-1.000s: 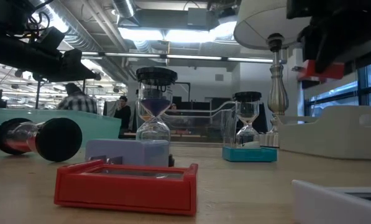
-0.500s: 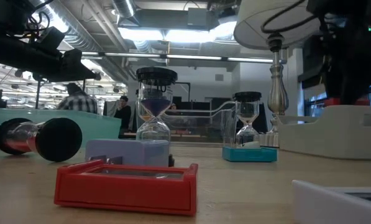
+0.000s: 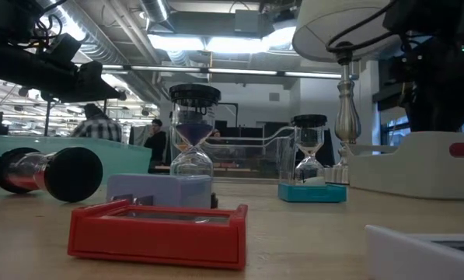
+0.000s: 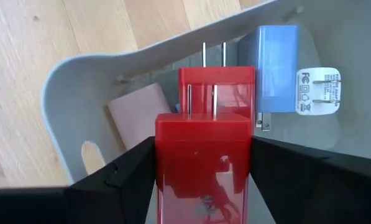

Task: Pick & Place Office items
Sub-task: Put the right red charger adapter into the gray bin, then put the left black hourglass with the blue sand into the green bin

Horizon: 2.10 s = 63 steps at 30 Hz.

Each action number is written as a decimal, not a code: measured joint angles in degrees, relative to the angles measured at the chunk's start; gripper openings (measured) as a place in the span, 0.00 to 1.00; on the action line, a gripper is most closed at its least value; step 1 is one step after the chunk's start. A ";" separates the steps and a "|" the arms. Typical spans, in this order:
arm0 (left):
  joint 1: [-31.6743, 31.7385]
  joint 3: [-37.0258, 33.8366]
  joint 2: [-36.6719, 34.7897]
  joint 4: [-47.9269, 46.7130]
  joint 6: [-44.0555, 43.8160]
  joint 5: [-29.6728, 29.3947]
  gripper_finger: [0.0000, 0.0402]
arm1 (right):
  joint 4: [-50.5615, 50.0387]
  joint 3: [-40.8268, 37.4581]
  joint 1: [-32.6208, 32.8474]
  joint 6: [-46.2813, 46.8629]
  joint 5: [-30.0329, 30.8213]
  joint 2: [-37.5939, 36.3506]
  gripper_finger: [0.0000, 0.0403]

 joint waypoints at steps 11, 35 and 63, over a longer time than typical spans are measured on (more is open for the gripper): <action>0.00 0.00 0.01 0.00 0.00 0.00 0.69 | 0.15 -0.23 0.00 1.27 -0.37 0.11 0.71; 0.01 0.00 -0.01 0.00 0.00 0.00 0.69 | 17.63 12.01 0.93 2.76 4.85 -1.86 0.77; 0.01 -0.01 0.01 0.66 -0.54 0.50 0.69 | 42.24 12.05 5.86 -8.65 22.36 4.12 0.71</action>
